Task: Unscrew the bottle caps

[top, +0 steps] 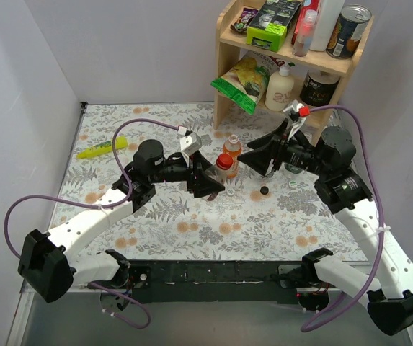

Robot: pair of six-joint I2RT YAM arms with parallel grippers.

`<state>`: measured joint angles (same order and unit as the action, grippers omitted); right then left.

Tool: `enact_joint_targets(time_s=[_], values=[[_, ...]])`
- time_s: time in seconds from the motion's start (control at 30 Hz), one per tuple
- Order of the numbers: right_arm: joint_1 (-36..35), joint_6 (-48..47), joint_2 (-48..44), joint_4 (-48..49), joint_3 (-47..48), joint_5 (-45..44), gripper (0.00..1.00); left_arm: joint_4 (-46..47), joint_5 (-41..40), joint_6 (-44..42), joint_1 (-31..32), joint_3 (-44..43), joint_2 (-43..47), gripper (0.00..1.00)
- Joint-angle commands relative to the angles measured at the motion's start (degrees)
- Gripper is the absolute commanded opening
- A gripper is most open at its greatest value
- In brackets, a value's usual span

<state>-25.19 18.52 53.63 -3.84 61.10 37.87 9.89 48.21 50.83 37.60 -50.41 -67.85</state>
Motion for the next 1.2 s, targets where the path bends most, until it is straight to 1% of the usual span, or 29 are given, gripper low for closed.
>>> enact_joint_targets(time_s=[0.0,0.1,0.27,0.37,0.93,1.03,1.17], values=[[-1.52,11.61,-1.77,1.27,-1.67,-12.72,0.71,-2.77,-13.92,-1.96,-0.16,-0.12,2.55,0.33],[-4.42,13.12,-2.04,1.46,-1.86,-15.88,0.7,-3.65,-15.24,-2.05,0.01,-0.56,1.94,0.32],[-9.69,13.29,0.42,1.55,-0.63,-19.49,0.69,-5.05,-16.48,-2.66,1.15,-1.09,1.06,0.32],[-11.37,13.29,2.01,1.37,-0.02,-21.6,0.68,-5.58,-17.0,-2.84,1.5,-1.26,0.8,0.32],[-13.48,12.77,5.96,1.47,2.27,-20.38,0.67,-7.61,-19.02,-4.25,3.79,-2.06,-0.44,0.31],[-13.92,12.06,5.88,-0.03,2.44,-22.13,0.67,-7.52,-19.55,-4.33,3.88,-1.97,-0.26,0.31],[-14.01,10.31,4.56,-5.21,3.15,-30.02,0.67,-7.52,-21.13,-4.33,3.97,-1.62,0.27,0.31]])
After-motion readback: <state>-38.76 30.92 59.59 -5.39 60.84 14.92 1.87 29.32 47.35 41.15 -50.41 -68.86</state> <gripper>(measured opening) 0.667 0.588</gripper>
